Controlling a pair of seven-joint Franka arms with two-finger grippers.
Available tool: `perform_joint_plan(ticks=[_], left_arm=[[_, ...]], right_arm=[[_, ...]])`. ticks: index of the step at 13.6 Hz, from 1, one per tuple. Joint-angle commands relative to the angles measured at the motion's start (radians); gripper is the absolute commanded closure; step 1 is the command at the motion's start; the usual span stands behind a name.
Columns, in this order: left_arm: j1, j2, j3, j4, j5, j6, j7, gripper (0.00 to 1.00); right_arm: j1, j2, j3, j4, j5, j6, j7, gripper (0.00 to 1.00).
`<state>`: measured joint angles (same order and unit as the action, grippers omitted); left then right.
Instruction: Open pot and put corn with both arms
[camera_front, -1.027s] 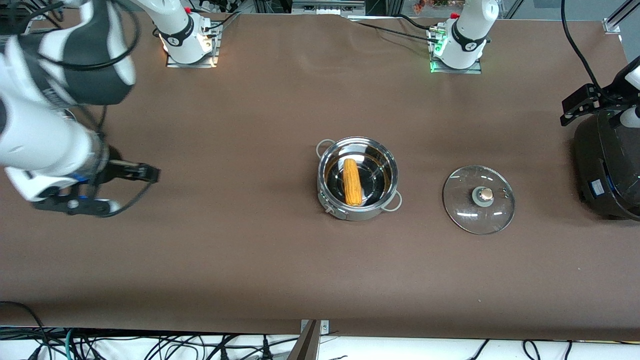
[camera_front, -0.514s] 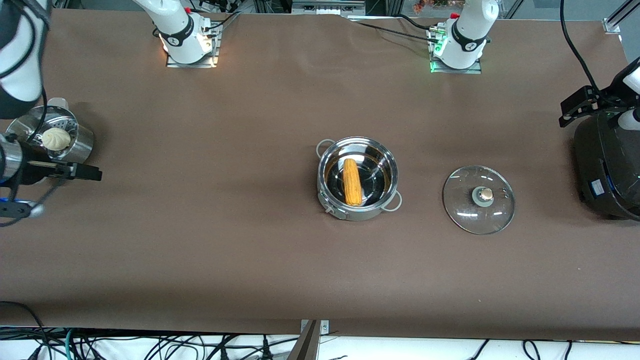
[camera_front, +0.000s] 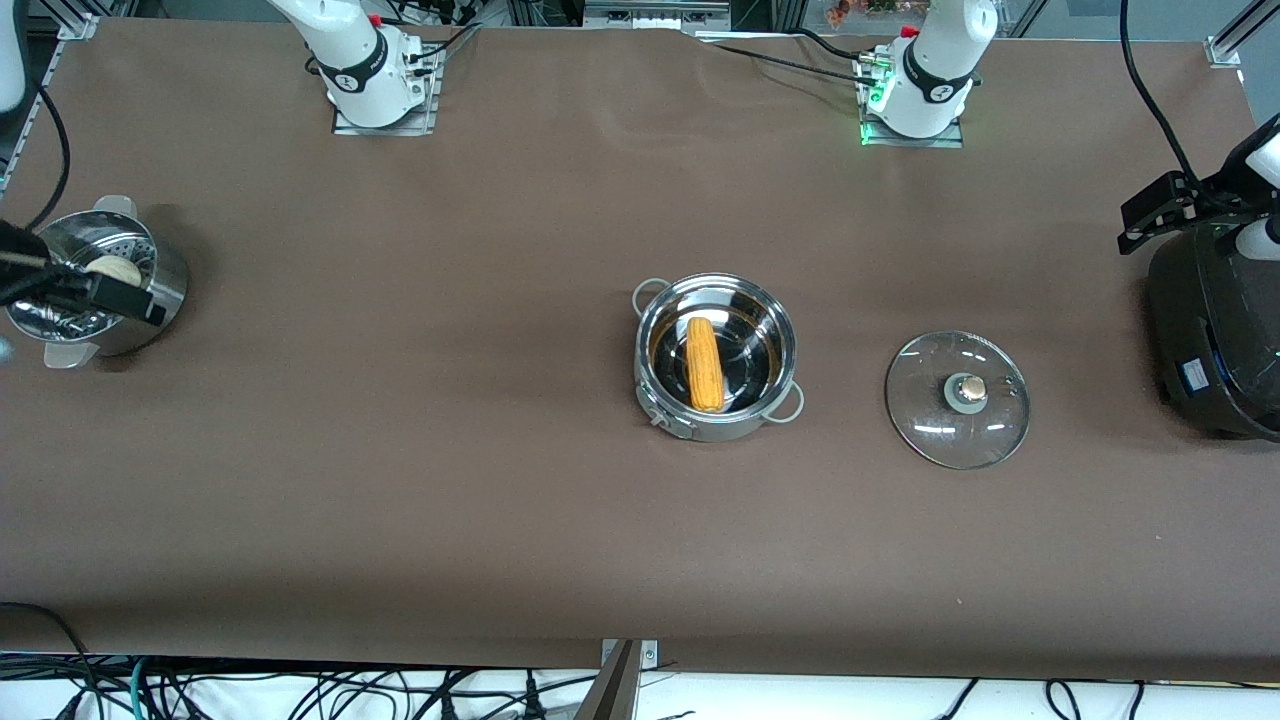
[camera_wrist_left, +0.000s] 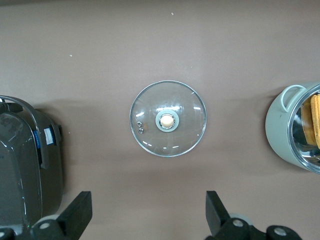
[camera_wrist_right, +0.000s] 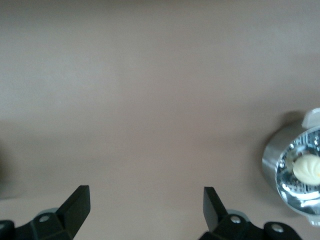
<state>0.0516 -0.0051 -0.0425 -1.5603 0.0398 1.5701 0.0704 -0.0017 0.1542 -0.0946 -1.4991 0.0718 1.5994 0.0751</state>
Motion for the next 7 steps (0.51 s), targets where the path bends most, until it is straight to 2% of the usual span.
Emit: perform_joint_plan(ticks=[1,3,7], left_arm=[[-0.001,0.013,-0.004,0.034,0.006,-0.024,-0.007,0.00],[-0.001,0.014,-0.004,0.036,0.006,-0.024,-0.007,0.00],[-0.001,0.013,-0.005,0.036,0.006,-0.024,-0.007,0.00]], right_arm=[[-0.015,-0.132,0.009,-0.176,0.008,0.002,0.012,0.00],[-0.015,-0.148,0.009,-0.243,-0.018,0.025,0.000,0.00],[-0.027,-0.150,0.013,-0.288,-0.096,0.054,-0.001,0.00]])
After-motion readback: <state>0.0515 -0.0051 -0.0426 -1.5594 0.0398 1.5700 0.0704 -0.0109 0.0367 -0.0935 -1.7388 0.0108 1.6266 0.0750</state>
